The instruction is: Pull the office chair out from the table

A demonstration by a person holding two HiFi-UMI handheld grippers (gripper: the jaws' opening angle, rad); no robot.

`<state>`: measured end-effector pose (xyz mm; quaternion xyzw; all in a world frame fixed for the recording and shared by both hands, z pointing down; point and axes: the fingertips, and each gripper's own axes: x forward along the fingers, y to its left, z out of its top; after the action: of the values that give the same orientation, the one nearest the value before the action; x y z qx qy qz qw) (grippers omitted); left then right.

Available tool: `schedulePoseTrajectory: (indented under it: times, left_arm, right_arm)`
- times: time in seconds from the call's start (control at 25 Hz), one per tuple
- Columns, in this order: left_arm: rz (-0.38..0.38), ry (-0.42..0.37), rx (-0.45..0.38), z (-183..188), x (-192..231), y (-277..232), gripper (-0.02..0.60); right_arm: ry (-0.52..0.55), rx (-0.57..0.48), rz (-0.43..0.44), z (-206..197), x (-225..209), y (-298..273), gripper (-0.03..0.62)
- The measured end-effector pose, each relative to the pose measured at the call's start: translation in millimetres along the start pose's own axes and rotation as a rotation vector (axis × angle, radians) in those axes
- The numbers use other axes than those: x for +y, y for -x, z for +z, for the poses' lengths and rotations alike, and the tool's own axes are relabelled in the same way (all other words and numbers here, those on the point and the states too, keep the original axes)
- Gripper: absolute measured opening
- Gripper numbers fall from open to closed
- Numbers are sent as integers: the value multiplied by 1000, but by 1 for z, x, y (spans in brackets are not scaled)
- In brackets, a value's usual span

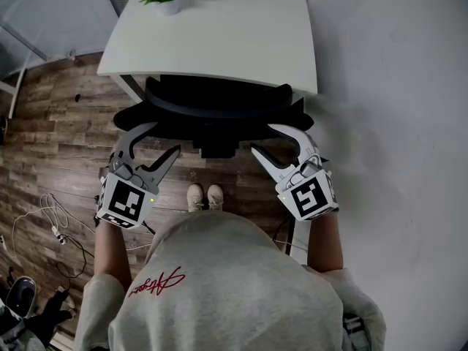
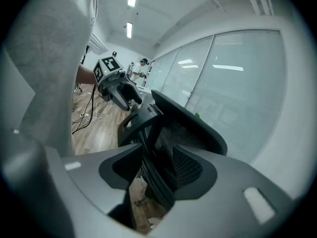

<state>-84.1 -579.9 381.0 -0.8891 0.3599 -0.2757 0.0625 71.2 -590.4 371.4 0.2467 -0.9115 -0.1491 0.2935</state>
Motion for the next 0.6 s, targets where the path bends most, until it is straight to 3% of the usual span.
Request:
schedulePoseTrajectory:
  times: [0.16, 0.4, 0.6]
  left_arm:
    - [-14, -9, 31, -15, -3, -9, 241]
    - [-3, -102, 96, -27, 1, -19, 244]
    - [-10, -127, 121, -29, 1, -23, 252]
  right_arm:
    - [-6, 33, 11, -16, 1, -9, 204]
    - [69, 87, 24, -23, 5, -21, 207]
    - [118, 116, 58, -24, 9, -30, 199]
